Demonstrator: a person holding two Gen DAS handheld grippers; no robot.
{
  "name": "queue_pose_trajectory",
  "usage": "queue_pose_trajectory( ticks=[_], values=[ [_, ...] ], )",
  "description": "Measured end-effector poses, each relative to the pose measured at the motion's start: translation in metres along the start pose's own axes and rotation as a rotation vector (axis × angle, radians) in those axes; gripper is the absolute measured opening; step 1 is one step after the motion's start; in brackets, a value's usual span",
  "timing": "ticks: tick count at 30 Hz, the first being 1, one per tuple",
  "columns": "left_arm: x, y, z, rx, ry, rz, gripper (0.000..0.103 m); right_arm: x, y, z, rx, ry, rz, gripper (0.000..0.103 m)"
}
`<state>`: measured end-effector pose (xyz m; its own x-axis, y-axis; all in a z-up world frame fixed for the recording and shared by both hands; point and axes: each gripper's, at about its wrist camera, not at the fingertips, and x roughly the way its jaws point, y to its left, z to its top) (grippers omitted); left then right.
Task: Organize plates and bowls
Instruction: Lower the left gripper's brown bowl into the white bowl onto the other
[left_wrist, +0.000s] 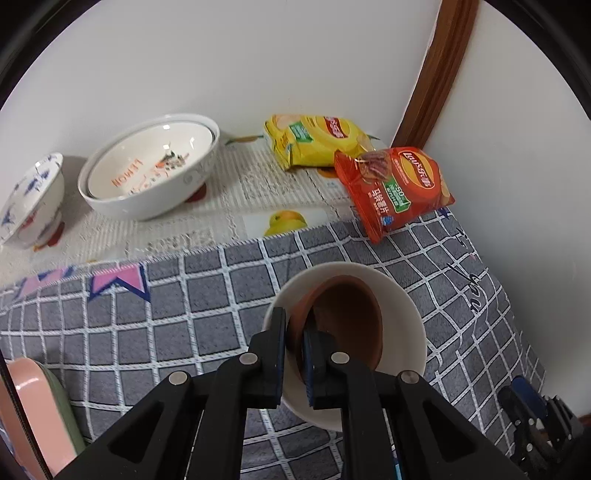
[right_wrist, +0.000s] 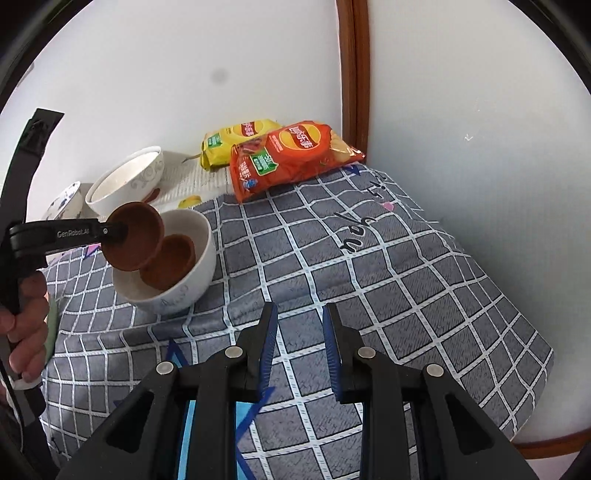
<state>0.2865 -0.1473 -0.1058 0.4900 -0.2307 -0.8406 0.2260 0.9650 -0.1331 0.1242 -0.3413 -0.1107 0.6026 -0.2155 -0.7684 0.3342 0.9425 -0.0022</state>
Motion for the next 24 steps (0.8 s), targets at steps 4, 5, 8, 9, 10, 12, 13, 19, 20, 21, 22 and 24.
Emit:
queue_pose_trajectory(
  ticks=[4, 5, 8, 9, 10, 12, 13, 19, 20, 21, 22, 24],
  values=[
    [0.008, -0.003, 0.0, -0.01, 0.015, -0.013, 0.009, 0.002, -0.001, -0.001, 0.003, 0.006, 0.004, 0.025],
    [0.009, -0.004, 0.0, -0.01, 0.016, -0.013, 0.009, 0.003, -0.002, -0.002, 0.004, 0.009, 0.005, 0.025],
    [0.012, -0.005, 0.0, -0.012, 0.019, -0.018, 0.009, 0.006, -0.003, -0.002, 0.013, 0.015, 0.005, 0.025],
    [0.013, -0.005, 0.001, -0.014, 0.02, -0.02, 0.009, 0.007, -0.004, -0.002, 0.016, 0.018, 0.004, 0.025],
    [0.013, -0.004, 0.001, -0.017, 0.022, -0.023, 0.009, 0.008, -0.005, -0.002, 0.018, 0.021, 0.003, 0.025],
    [0.016, -0.004, 0.0, -0.024, 0.027, -0.028, 0.009, 0.009, -0.004, -0.002, 0.015, 0.025, 0.003, 0.025],
    [0.016, -0.003, 0.0, -0.026, 0.029, -0.03, 0.009, 0.009, -0.004, -0.003, 0.013, 0.024, 0.002, 0.025],
    [0.02, -0.003, 0.0, -0.036, 0.035, -0.046, 0.01, 0.01, -0.001, -0.003, 0.009, 0.028, 0.002, 0.025],
    [0.021, -0.003, 0.0, -0.04, 0.037, -0.049, 0.01, 0.01, -0.001, -0.004, 0.008, 0.031, 0.0, 0.025],
    [0.022, -0.003, 0.0, -0.044, 0.038, -0.051, 0.01, 0.011, 0.0, -0.004, 0.007, 0.033, 0.0, 0.025],
    [0.023, -0.002, -0.001, -0.049, 0.04, -0.054, 0.011, 0.011, 0.0, -0.004, 0.008, 0.036, -0.001, 0.025],
    [0.024, -0.001, -0.002, -0.056, 0.041, -0.061, 0.011, 0.011, 0.0, -0.005, 0.011, 0.04, -0.003, 0.025]
  ],
)
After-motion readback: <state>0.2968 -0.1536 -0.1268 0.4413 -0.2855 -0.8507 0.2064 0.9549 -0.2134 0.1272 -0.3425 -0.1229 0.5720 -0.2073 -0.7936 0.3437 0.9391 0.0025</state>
